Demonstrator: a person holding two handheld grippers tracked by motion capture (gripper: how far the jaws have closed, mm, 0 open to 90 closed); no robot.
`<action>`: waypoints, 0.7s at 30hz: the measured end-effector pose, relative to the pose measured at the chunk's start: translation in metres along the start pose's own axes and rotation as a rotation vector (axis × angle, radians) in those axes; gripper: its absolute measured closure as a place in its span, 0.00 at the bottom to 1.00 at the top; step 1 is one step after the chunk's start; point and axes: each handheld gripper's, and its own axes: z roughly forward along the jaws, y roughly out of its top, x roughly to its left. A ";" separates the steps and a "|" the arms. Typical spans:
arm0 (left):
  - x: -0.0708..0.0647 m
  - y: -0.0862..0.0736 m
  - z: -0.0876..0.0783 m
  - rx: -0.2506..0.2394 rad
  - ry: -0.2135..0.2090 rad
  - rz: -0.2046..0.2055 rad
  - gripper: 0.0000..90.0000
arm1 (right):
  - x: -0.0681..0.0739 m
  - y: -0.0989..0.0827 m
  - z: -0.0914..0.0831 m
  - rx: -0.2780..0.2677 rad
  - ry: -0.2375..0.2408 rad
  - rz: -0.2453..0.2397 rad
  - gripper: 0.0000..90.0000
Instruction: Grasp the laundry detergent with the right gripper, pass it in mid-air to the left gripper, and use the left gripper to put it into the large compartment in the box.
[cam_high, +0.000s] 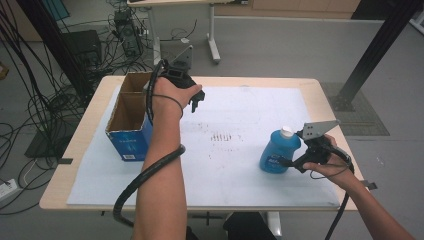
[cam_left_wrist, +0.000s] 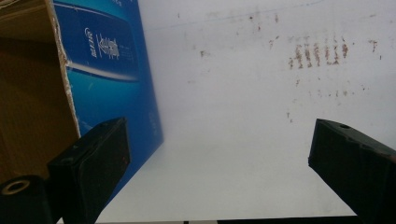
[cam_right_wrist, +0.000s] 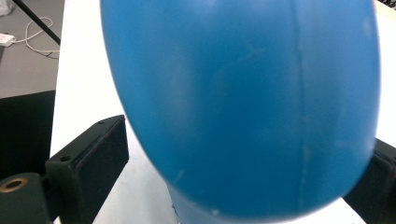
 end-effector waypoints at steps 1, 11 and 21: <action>0.000 0.000 0.000 0.000 0.000 0.000 0.07 | 0.000 0.000 0.000 0.000 0.000 0.000 0.07; 0.003 -0.002 0.001 0.004 0.002 -0.009 0.07 | 0.002 0.000 0.003 -0.009 0.005 -0.004 0.12; 0.003 -0.003 0.002 0.006 -0.002 -0.008 0.07 | 0.003 0.000 0.006 -0.010 0.004 -0.014 0.21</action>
